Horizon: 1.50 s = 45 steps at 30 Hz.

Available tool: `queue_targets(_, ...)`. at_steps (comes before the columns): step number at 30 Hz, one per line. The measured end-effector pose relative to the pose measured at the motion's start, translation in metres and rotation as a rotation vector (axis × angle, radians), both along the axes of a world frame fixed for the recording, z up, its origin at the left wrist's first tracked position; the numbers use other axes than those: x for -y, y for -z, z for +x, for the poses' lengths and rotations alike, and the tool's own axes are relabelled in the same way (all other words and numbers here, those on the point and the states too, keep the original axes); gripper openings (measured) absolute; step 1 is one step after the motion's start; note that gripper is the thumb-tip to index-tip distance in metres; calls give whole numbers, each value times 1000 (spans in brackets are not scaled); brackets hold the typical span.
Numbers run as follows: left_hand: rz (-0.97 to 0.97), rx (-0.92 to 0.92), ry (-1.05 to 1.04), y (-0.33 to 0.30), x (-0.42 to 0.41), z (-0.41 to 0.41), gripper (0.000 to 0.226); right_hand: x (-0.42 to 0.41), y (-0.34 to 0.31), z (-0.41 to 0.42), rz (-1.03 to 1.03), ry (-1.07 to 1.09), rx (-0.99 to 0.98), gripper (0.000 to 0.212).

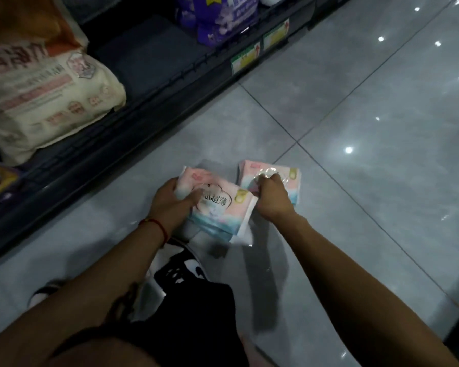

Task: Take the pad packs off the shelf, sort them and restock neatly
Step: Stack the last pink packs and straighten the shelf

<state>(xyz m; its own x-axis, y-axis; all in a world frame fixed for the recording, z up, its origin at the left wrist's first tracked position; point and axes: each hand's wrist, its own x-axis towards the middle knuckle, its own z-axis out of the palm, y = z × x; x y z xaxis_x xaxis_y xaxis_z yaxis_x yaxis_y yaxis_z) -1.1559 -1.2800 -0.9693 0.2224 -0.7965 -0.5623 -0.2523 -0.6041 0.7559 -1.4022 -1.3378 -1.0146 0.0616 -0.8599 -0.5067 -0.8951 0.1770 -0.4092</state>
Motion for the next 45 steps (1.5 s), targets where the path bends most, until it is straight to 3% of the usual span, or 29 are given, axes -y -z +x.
queue_targets(1, -8, -4, -42, 0, -3, 6, 50, -6, 1, 1, -34, 0, 0, 24)
queue_targets(3, -17, 2, -74, -4, -9, 16, 46, -10, 1, -6, -104, 110, -55, 33)
queue_targets(6, -19, 71, -66, -7, -20, 25, 43, -16, -6, -13, 43, 500, -69, 90)
queue_targets(8, -25, 63, -72, -9, -23, 25, 44, -17, -4, -12, 135, 635, 18, 110)
queue_targets(11, -33, 50, -80, -9, -22, 22, 42, -16, -6, -20, 191, 859, 203, 95)
queue_targets(14, -39, 73, -66, -14, -21, 20, 39, -32, -15, -44, 218, 1136, 626, 61)
queue_targets(16, -71, 119, -78, -17, -22, 18, 40, -48, -28, -61, 230, 1184, 897, 57)
queue_targets(20, -91, 154, -93, -27, -26, 17, 60, -65, -75, -57, 316, 921, 1115, 47)
queue_targets(27, -185, -190, -385, -88, -37, 32, 56, -38, -174, 18, 326, 346, 961, 52)
queue_targets(30, -279, -254, -423, -130, -44, 55, 59, -22, -225, 61, 298, 168, 949, 52)
queue_targets(34, -444, -369, -579, -202, -62, 94, 45, -13, -291, 129, 293, -62, 998, 55)
queue_targets(36, -541, -346, -630, -240, -78, 119, 36, -17, -325, 162, 293, -144, 1056, 52)
queue_targets(41, -684, -376, -575, -339, -141, 176, 48, -48, -400, 242, 229, -288, 1115, 67)
queue_targets(45, -674, -84, -587, -397, -213, 223, 59, -94, -444, 316, 74, -459, 1100, 65)
